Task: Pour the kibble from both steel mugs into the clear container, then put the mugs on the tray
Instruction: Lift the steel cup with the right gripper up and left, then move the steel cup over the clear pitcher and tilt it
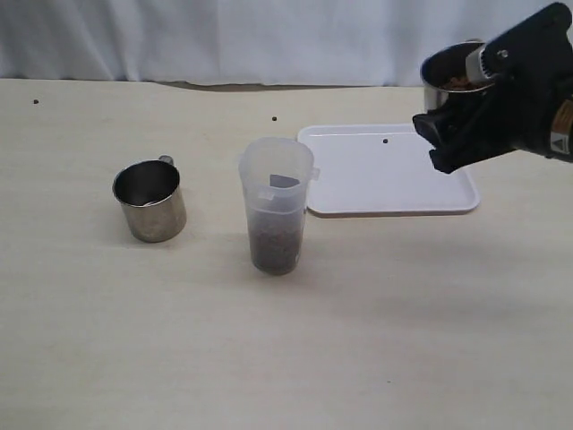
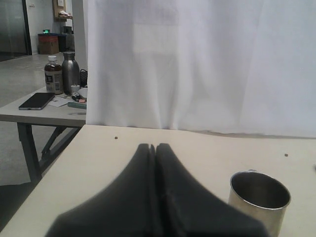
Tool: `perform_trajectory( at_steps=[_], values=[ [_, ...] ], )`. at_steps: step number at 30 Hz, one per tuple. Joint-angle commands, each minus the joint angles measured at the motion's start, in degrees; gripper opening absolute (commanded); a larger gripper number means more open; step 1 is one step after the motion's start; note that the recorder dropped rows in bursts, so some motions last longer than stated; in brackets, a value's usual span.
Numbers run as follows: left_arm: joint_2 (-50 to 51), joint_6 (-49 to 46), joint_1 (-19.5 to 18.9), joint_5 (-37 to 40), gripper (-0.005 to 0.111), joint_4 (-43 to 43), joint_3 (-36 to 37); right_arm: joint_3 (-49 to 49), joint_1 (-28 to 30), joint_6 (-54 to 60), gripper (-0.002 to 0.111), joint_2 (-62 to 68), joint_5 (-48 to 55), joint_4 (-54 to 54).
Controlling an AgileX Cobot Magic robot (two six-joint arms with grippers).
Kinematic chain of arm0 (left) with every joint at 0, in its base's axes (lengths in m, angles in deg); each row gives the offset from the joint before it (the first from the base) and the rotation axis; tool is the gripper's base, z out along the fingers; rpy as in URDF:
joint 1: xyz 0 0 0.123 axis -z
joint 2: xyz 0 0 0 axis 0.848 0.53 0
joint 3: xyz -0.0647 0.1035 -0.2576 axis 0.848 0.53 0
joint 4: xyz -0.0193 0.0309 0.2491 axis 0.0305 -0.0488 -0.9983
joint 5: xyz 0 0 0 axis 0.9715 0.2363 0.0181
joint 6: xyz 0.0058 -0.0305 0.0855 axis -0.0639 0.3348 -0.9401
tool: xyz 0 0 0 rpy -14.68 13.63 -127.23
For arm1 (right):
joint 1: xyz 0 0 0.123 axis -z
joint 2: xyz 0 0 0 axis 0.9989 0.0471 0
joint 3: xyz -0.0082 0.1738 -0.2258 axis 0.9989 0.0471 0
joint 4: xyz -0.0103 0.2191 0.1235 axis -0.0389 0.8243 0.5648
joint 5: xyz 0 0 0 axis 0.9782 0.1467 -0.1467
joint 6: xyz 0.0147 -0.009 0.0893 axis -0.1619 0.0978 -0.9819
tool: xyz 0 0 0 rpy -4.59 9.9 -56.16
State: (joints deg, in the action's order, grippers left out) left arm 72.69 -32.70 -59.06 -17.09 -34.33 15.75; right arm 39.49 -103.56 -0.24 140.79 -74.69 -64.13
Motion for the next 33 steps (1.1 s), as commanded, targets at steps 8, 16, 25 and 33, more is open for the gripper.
perform_trajectory(
  at_steps=[8, 16, 25, 33],
  values=[
    [-0.3, 0.2, 0.4, -0.2, 0.000, 0.2, 0.1, -11.1, -17.0, 0.3, 0.005, 1.5, 17.1, -7.4],
    [-0.3, 0.2, 0.4, -0.2, 0.000, 0.2, 0.1, -10.7, -18.6, 1.3, 0.005, 1.8, 18.3, -4.9],
    [-0.3, 0.2, 0.4, -0.2, 0.000, 0.2, 0.1, -10.8, -18.6, 4.3, 0.005, 2.0, 20.4, -5.3],
    [-0.3, 0.2, 0.4, -0.2, 0.000, 0.2, 0.1, -12.3, -18.6, 9.5, 0.005, 2.0, 20.6, -7.9]
  ],
)
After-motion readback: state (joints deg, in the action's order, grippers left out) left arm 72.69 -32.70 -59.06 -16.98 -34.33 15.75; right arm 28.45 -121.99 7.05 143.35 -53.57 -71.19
